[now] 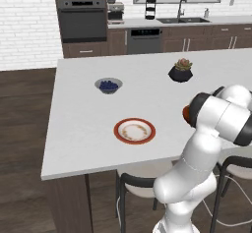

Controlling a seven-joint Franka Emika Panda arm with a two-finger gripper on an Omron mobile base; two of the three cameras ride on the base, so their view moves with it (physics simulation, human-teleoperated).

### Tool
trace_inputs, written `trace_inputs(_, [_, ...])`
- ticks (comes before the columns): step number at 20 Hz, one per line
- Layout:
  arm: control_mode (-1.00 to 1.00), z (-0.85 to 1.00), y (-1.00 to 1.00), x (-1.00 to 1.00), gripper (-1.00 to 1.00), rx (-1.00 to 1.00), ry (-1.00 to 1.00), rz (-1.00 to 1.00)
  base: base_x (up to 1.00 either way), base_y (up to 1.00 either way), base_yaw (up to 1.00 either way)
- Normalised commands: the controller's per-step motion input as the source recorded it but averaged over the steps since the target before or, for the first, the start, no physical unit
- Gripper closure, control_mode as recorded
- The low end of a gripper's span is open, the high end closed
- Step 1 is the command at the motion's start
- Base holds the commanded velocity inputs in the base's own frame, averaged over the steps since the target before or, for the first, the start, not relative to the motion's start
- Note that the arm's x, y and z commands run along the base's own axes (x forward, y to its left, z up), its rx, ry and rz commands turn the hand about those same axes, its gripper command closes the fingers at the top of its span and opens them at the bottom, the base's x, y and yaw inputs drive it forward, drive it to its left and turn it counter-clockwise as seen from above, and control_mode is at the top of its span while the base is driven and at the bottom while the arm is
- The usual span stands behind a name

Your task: Pick the chicken drumstick and carrot from their plates and place them in the bowl. Then put the bowl in the fridge.

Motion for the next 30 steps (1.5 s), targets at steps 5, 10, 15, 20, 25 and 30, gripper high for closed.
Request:
trace_inputs(5, [-1.0, -0.14, -0.04, 0.33, -1.0, 0.0, 0.0, 0.0, 0.0, 0.0, 0.0])
trace_inputs(10, [-1.0, -0.19, -0.01, 0.33, -1.0, 0.0, 0.0, 0.0, 0.0, 0.0, 0.0])
trace_inputs(15, [-1.0, -0.26, -0.05, 0.16, 1.0, 0.0, 0.0, 0.0, 0.0, 0.0, 0.0])
trace_inputs(20, [-1.0, -0.1, 0.0, 0.16, 1.0, 0.0, 0.0, 0.0, 0.0, 0.0, 0.0])
trace_inputs(25, [-1.0, 0.0, 0.01, 0.23, 1.0, 0.0, 0.02, 0.0, 0.0, 0.0, 0.0])
trace_inputs(30, [-1.0, 0.07, 0.11, -0.03, 1.0, 0.0, -0.13, 0.0, 0.0, 0.0, 0.0])
